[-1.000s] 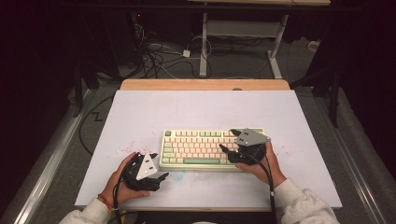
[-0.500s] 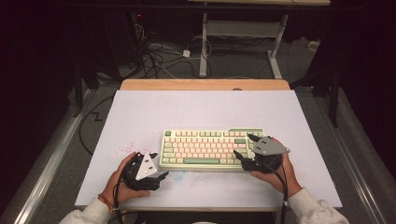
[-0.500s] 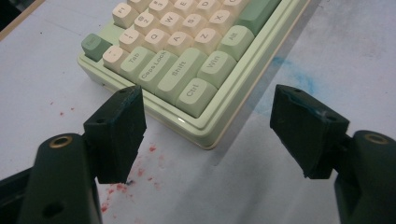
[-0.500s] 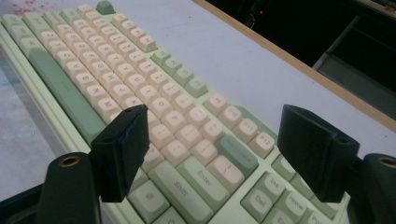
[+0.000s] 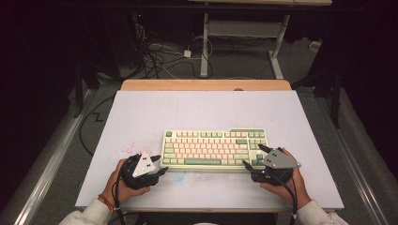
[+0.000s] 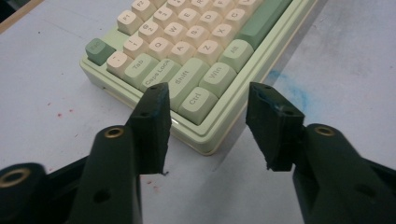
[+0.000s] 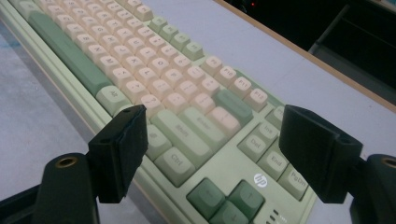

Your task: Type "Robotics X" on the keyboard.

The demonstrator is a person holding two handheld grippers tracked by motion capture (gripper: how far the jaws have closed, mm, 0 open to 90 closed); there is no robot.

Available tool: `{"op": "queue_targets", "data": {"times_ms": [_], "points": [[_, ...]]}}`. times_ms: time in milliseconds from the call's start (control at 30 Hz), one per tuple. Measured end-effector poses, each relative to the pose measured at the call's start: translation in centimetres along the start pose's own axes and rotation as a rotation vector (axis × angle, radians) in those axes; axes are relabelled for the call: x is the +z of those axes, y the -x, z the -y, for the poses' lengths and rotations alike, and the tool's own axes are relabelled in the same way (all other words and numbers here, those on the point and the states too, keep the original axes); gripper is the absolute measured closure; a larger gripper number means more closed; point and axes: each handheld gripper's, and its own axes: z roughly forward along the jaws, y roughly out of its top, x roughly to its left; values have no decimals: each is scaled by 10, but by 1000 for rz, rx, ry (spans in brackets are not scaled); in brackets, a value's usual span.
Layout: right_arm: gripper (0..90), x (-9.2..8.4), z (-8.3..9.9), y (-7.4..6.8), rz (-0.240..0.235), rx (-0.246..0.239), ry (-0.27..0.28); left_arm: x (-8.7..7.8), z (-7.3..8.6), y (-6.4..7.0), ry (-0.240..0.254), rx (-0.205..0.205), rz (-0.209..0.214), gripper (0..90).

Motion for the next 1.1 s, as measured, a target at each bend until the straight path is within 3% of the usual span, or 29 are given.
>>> {"op": "queue_targets", "data": {"times_ms": [267,433,733,1100], "points": [[241,-5,7,-5,6,-7,-20,-4,-4,-8,1,-15,-2,765],[241,-5,7,-5,-1,-4,-18,-2,-9,-11,-9,-7,22,871],[240,-2,8,-7,-23,-10,-29,12,-32,-20,-19,-22,67,878],[239,0,8,-7,-18,-28,-42,38,-58,-24,-43,-8,98,877]]}}
